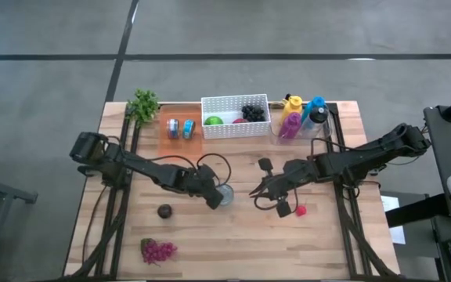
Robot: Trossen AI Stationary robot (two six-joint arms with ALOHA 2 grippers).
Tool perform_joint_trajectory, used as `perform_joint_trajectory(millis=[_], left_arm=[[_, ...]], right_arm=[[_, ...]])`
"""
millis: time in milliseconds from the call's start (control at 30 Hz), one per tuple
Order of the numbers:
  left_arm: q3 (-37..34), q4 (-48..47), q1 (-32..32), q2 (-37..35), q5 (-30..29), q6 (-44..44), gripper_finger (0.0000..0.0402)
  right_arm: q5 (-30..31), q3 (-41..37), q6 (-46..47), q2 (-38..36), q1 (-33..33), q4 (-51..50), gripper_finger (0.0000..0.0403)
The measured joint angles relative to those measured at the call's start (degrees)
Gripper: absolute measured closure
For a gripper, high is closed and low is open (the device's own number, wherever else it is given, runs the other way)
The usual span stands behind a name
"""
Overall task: Pick & Place Food Item
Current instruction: Put the blue tuna can into the orange bin
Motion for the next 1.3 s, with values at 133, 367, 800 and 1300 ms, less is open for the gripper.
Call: perform_joint_trajectory(millis=[133, 367, 800, 1300], left_arm=[[0.0, 0.1, 0.0, 0.2, -0.9, 0.1, 0.0323], [-0.1, 0.0, 0.2, 2.1, -0.9, 0.2, 0.0323], [-0.4, -1.1, 0.3, 2.3, -2.5, -0.1, 0.0323], [-0.3, -0.3, 0.3, 3.3, -2.0, 0.2, 0.0323]], right_arm=[[0.0, 0.0, -0.2, 0.0, 0.0, 0.0, 0.0374], [0.0, 0.0, -0.2, 0.0, 0.0, 0.1, 0.0374], [0.0, 0.0, -0.3, 0.0, 0.0, 0.1, 0.0374], [0.0, 0.0, -0.6, 0.0, 0.0, 0.1, 0.0374]])
